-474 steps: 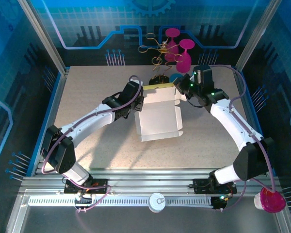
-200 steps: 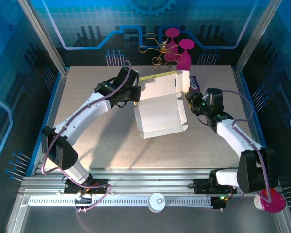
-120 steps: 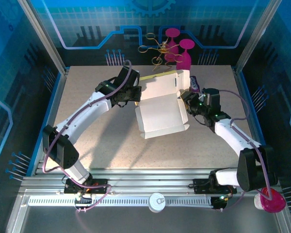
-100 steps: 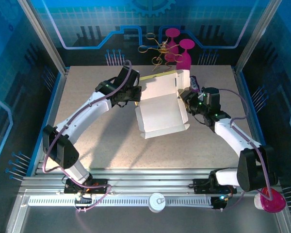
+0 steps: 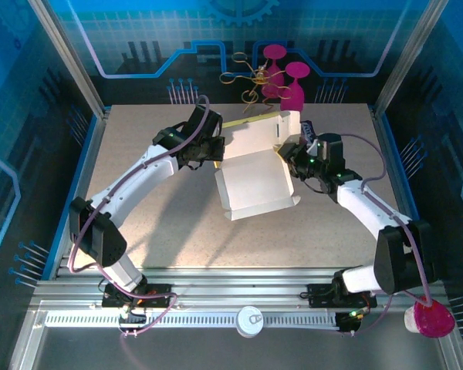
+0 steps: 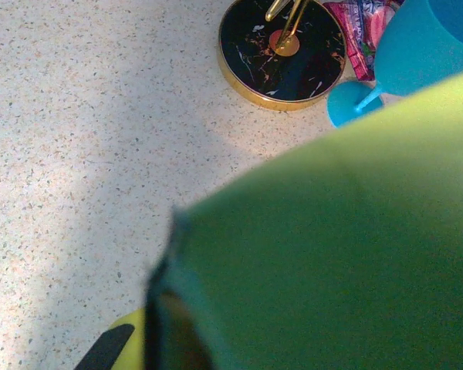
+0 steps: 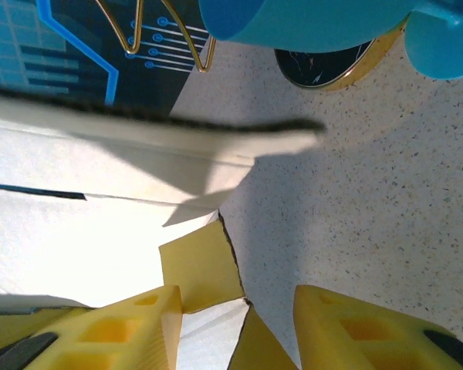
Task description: Fold the paper box
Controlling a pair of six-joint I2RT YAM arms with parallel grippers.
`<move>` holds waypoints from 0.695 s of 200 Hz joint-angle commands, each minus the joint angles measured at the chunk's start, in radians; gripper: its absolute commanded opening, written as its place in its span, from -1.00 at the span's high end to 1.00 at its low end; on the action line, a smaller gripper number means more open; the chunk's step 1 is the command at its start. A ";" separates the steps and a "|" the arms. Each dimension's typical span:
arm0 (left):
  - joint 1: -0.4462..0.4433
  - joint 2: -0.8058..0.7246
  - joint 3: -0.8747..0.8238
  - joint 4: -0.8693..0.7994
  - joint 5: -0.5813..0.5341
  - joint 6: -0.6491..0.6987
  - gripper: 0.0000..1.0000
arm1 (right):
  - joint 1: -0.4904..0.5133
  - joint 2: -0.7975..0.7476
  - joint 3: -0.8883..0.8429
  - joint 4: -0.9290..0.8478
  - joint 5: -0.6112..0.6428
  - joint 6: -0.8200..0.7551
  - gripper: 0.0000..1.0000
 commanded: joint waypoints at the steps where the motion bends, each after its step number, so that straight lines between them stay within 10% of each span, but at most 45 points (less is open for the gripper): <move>1: 0.003 -0.004 0.040 0.004 0.020 -0.010 1.00 | 0.023 0.025 0.059 -0.063 -0.057 -0.057 0.19; 77: 0.003 -0.018 0.029 0.005 0.019 -0.006 1.00 | 0.044 0.023 0.134 -0.196 -0.028 -0.165 0.52; 139: 0.033 -0.008 0.060 -0.042 0.071 0.003 1.00 | -0.024 -0.125 0.174 -0.297 0.016 -0.387 0.03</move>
